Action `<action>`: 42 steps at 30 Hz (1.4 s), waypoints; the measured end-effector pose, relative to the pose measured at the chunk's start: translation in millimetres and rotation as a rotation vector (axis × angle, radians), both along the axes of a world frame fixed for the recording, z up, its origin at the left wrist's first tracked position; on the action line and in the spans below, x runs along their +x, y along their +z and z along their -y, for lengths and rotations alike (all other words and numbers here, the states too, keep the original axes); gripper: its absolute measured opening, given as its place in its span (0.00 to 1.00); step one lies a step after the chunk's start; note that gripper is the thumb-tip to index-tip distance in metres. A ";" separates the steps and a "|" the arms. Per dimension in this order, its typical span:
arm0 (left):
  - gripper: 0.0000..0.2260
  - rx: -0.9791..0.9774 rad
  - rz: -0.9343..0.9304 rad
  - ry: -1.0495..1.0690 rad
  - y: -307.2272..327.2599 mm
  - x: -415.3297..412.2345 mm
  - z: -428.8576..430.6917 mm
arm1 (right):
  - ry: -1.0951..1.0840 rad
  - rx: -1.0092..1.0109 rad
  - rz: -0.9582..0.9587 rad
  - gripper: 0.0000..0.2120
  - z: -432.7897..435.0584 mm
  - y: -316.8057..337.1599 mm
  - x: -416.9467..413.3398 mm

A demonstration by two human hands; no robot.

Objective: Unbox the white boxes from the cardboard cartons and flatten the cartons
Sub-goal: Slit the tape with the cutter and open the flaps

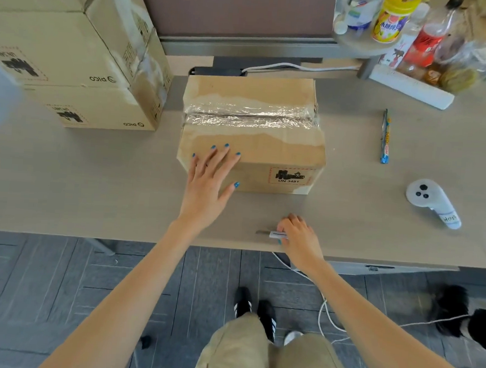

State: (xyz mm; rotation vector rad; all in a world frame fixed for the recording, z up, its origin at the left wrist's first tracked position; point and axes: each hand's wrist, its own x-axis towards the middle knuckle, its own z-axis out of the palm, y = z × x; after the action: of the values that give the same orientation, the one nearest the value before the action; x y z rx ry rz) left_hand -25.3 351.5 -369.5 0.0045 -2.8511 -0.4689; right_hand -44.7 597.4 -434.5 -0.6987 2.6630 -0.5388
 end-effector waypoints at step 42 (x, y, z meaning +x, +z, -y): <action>0.32 -0.073 0.284 0.075 21.6 -146.2 -85.1 | -0.323 -0.332 -0.048 0.07 -33.0 103.2 -207.9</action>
State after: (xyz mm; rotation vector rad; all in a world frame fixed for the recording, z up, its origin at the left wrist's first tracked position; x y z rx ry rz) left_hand -171.5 436.6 -348.0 0.1784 -3.1304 -0.3745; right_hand -252.6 630.4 -331.3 -0.3652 2.7767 -1.0808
